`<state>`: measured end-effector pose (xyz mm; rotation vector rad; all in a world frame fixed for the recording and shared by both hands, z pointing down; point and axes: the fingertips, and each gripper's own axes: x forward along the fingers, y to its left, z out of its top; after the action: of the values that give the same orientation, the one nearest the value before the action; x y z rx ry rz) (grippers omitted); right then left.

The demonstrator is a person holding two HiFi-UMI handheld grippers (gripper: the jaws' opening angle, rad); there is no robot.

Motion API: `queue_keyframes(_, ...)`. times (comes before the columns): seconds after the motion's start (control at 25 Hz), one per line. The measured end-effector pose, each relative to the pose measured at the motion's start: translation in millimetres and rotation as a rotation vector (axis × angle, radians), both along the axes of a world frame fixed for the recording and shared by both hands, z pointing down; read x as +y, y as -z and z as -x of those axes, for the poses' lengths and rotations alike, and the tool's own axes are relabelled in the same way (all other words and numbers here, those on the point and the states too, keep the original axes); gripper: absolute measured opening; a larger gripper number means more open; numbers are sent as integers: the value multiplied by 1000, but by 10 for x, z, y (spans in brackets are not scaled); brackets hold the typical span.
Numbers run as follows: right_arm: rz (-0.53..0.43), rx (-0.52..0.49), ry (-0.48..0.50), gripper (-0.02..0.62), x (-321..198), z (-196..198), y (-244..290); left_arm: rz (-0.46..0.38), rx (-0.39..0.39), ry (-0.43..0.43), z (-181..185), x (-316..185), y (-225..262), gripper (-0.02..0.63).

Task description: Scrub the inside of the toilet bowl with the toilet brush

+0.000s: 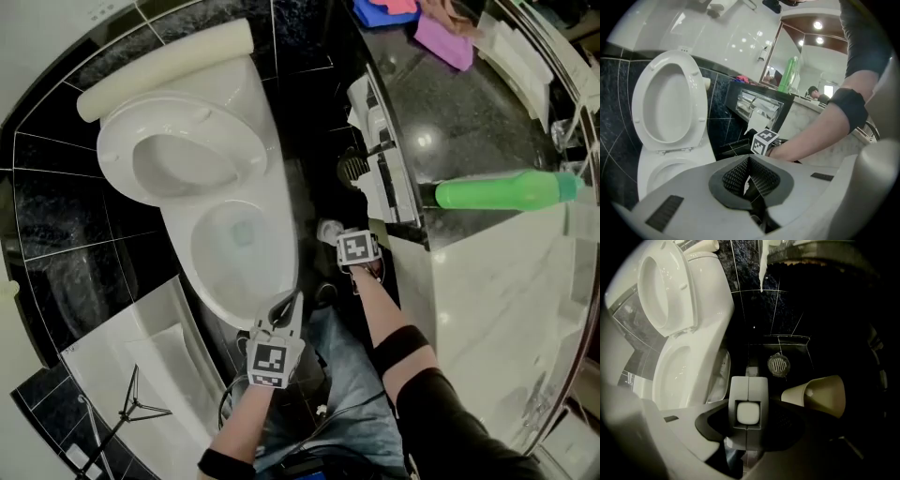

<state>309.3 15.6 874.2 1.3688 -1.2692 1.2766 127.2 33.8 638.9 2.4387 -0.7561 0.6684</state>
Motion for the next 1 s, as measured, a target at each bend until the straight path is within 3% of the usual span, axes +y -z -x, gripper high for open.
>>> queue_keyframes(0.12, -28, -72, -11, 192, -11, 235, 282, -19, 2, 0, 83, 10, 256, -6)
queue_keyframes(0.48, -82, -21, 51, 192, 78, 487, 1534, -73, -4, -17, 471, 90, 1093, -6)
queue_keyframes(0.88, -46, -150, 147, 192, 528, 1035, 2994, -130, -16, -1, 1136, 274, 2144, -6)
queue_keyframes(1.0, -47, -116, 182, 192, 648, 1121, 3296, -152, -17, 22, 1405, 307, 2383, -6)
